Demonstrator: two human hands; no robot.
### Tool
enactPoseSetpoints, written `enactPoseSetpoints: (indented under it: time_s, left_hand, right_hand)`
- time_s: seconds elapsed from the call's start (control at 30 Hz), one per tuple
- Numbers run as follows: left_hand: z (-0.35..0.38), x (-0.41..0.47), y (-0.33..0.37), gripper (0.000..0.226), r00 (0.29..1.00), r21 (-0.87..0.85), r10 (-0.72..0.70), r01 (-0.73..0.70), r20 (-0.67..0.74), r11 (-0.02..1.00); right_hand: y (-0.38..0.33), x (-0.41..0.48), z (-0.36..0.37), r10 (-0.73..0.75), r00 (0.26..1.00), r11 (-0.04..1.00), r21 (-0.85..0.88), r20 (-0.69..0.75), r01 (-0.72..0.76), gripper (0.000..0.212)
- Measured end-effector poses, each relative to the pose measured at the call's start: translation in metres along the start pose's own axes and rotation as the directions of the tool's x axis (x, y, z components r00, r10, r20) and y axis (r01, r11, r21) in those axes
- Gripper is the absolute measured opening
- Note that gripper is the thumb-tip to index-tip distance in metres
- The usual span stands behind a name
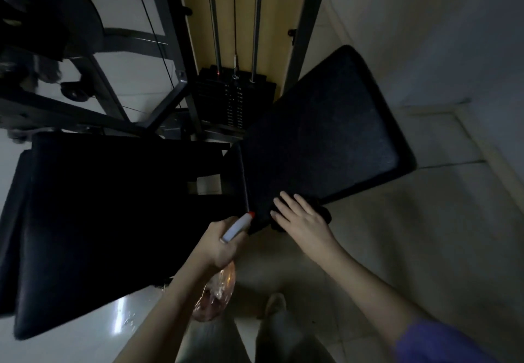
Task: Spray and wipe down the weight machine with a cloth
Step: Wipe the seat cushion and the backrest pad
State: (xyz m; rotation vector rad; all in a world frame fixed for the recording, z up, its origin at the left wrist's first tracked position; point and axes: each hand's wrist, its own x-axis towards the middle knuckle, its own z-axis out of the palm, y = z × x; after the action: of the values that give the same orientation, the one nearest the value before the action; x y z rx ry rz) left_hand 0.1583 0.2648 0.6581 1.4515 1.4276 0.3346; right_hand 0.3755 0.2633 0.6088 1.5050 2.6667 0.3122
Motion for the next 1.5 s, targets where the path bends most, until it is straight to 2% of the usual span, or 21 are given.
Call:
enactPoseSetpoints:
  time_s: [0.1, 0.2, 0.3, 0.37, 0.47, 0.53, 0.57, 0.6, 0.67, 0.7, 0.77, 0.83, 0.97, 1.27, 1.5]
  left_hand:
    - [0.024, -0.021, 0.017, 0.007, 0.998, -0.091, 0.037, -0.042, -0.051, 0.995]
    - [0.043, -0.034, 0.027, 0.034, 0.995, -0.196, 0.020, -0.039, -0.097, 0.980]
    - [0.057, -0.041, 0.033, 0.046, 0.992, -0.245, 0.066, -0.092, -0.110, 0.965]
    - [0.064, -0.042, 0.039, 0.052, 0.990, -0.257, 0.099, -0.120, -0.096, 0.959]
    - [0.070, -0.044, 0.052, 0.040, 0.985, -0.221, 0.162, -0.171, -0.058, 0.960]
    - [0.075, -0.042, 0.058, 0.026, 0.976, -0.179, 0.213, -0.217, -0.037, 0.960]
    - [0.076, -0.042, 0.063, 0.015, 0.972, -0.169, 0.231, -0.233, -0.036, 0.958]
    - [0.077, -0.042, 0.068, 0.016, 0.971, -0.155, 0.239, -0.240, -0.027, 0.958]
    - [0.082, -0.037, 0.074, 0.008, 0.956, -0.144, 0.292, -0.290, -0.008, 0.946]
    - [0.084, -0.035, 0.078, 0.005, 0.948, -0.153, 0.318, -0.314, 0.000, 0.937]
    - [0.091, -0.034, 0.085, 0.018, 0.937, -0.161, 0.349, -0.348, -0.025, 0.924]
    - [0.101, -0.032, 0.094, 0.024, 0.936, -0.171, 0.349, -0.351, -0.044, 0.920]
    - [0.122, -0.031, 0.116, 0.023, 0.929, -0.158, 0.360, -0.370, -0.088, 0.915]
    - [0.188, -0.035, 0.160, 0.018, 0.888, -0.268, 0.295, -0.398, -0.353, 0.877]
    - [0.208, -0.044, 0.156, 0.023, 0.885, -0.363, 0.139, -0.319, -0.444, 0.875]
  right_hand:
    - [0.023, -0.017, -0.019, -0.008, 0.999, 1.000, -0.023, -0.042, 0.007, 0.048]
    - [0.048, -0.031, -0.041, 0.048, 0.995, 0.999, 0.010, -0.083, -0.047, 0.053]
    - [0.071, -0.046, -0.065, 0.090, 0.979, 0.994, 0.077, -0.184, -0.077, 0.056]
    - [0.084, -0.053, -0.083, 0.193, 0.946, 0.972, 0.180, -0.260, -0.149, 0.051]
    - [0.105, -0.058, -0.110, 0.412, 0.838, 0.884, 0.382, -0.358, -0.271, 0.047]
    - [0.123, -0.052, -0.127, 0.583, 0.742, 0.756, 0.555, -0.330, -0.346, 0.046]
    - [0.131, -0.047, -0.134, 0.669, 0.697, 0.648, 0.662, -0.257, -0.377, 0.045]
    - [0.139, -0.041, -0.140, 0.731, 0.664, 0.519, 0.759, -0.154, -0.394, 0.045]
    - [0.148, -0.030, -0.143, 0.774, 0.628, 0.270, 0.857, 0.078, -0.440, 0.046]
    - [0.151, -0.025, -0.142, 0.779, 0.605, 0.178, 0.869, 0.161, -0.461, 0.047]
    - [0.156, -0.022, -0.136, 0.789, 0.573, 0.096, 0.878, 0.219, -0.468, 0.048]
    - [0.160, -0.022, -0.131, 0.786, 0.582, 0.111, 0.880, 0.207, -0.462, 0.049]
    - [0.170, -0.027, -0.123, 0.714, 0.668, 0.145, 0.890, 0.208, -0.432, 0.050]
    - [0.191, -0.035, -0.113, 0.533, 0.833, 0.234, 0.921, 0.146, -0.310, 0.048]
    - [0.191, -0.034, -0.111, 0.511, 0.854, 0.262, 0.928, 0.098, -0.263, 0.042]
